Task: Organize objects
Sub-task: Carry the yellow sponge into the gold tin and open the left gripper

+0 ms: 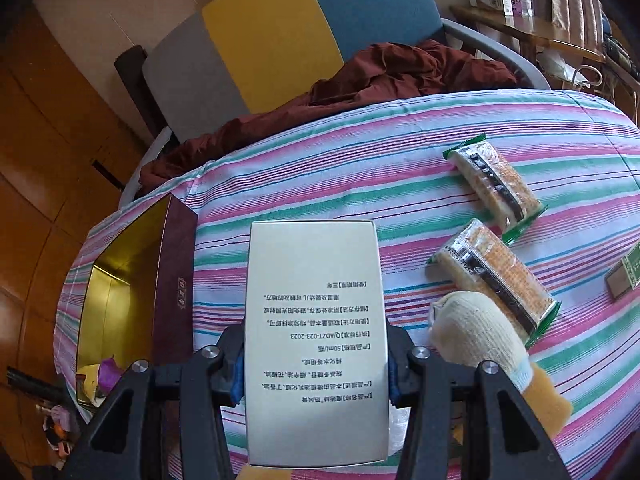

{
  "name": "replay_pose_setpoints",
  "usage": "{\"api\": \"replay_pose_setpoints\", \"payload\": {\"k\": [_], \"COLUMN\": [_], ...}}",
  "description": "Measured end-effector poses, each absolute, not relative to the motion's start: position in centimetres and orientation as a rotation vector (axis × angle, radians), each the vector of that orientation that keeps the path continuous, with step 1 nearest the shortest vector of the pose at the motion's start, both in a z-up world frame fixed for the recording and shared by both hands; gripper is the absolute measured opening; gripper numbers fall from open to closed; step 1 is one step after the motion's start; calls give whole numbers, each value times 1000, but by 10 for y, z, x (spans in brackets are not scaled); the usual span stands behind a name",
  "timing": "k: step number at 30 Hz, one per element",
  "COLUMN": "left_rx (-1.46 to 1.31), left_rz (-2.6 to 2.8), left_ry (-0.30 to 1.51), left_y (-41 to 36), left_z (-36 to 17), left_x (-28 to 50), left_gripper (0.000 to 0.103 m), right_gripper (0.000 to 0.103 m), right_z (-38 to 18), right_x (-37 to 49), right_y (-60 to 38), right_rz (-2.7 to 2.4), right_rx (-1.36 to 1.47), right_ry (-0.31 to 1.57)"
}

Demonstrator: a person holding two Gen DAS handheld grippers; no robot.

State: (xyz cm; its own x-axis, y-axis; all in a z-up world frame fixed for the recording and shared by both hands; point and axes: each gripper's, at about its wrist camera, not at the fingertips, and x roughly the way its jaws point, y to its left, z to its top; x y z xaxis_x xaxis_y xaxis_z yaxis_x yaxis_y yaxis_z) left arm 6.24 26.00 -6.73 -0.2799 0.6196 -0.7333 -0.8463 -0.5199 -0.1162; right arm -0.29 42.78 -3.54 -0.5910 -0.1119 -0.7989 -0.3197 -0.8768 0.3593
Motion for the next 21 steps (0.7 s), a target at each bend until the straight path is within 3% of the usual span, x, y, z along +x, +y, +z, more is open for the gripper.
{"api": "replay_pose_setpoints", "payload": {"k": [21], "left_rx": [-886], "left_rz": [1975], "left_ry": [316], "left_y": [236], "left_z": [-30], "left_x": [69], "left_gripper": [39], "right_gripper": [50], "right_z": [-47], "right_x": [-6], "right_y": [422], "right_rz": [2563], "right_rx": [-1444], "right_ry": [641]}}
